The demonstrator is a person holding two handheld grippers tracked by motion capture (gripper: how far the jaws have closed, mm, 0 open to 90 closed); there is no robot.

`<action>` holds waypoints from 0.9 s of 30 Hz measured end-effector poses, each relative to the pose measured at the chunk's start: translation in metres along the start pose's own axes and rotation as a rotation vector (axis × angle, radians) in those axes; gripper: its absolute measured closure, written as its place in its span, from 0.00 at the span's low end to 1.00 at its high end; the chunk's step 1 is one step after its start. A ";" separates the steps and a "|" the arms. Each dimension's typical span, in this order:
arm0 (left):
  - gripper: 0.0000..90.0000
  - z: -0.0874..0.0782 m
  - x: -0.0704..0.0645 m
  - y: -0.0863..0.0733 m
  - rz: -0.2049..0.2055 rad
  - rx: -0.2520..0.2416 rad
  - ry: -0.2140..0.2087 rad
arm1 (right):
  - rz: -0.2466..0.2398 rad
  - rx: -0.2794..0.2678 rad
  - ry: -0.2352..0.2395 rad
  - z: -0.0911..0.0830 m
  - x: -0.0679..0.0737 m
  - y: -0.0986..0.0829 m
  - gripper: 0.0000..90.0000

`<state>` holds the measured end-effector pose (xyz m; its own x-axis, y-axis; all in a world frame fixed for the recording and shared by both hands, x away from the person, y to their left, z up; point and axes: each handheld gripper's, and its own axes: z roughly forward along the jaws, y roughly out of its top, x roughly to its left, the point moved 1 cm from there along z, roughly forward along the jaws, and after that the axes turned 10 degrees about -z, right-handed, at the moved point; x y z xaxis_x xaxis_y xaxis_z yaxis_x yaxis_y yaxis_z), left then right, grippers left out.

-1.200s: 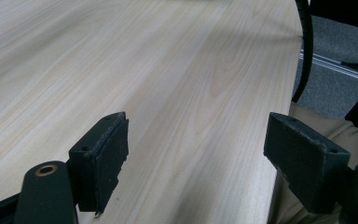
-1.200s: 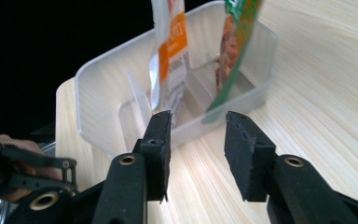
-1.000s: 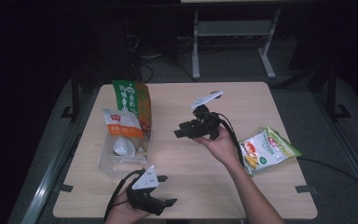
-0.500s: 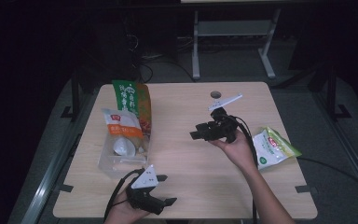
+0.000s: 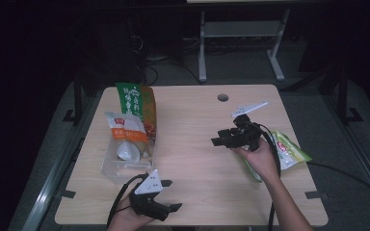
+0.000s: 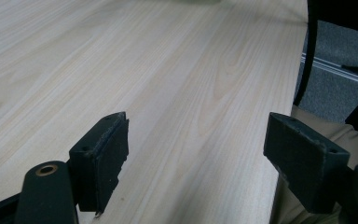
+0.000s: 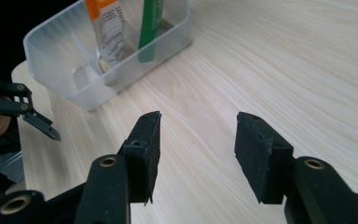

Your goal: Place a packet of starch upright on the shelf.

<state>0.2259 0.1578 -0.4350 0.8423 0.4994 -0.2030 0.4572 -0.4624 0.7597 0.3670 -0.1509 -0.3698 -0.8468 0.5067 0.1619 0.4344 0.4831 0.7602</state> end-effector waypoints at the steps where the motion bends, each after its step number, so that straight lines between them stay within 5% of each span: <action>1: 0.24 0.000 0.000 0.000 -0.002 0.000 0.000 | 0.000 -0.002 -0.006 -0.002 -0.001 -0.002 0.54; 27: 0.24 0.002 0.000 0.001 -0.004 -0.001 -0.005 | 0.082 -0.013 -0.129 -0.058 -0.021 -0.056 0.48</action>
<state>0.2267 0.1560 -0.4357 0.8415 0.4981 -0.2091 0.4606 -0.4594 0.7595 0.3424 -0.2297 -0.3798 -0.7621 0.6317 0.1423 0.4956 0.4276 0.7560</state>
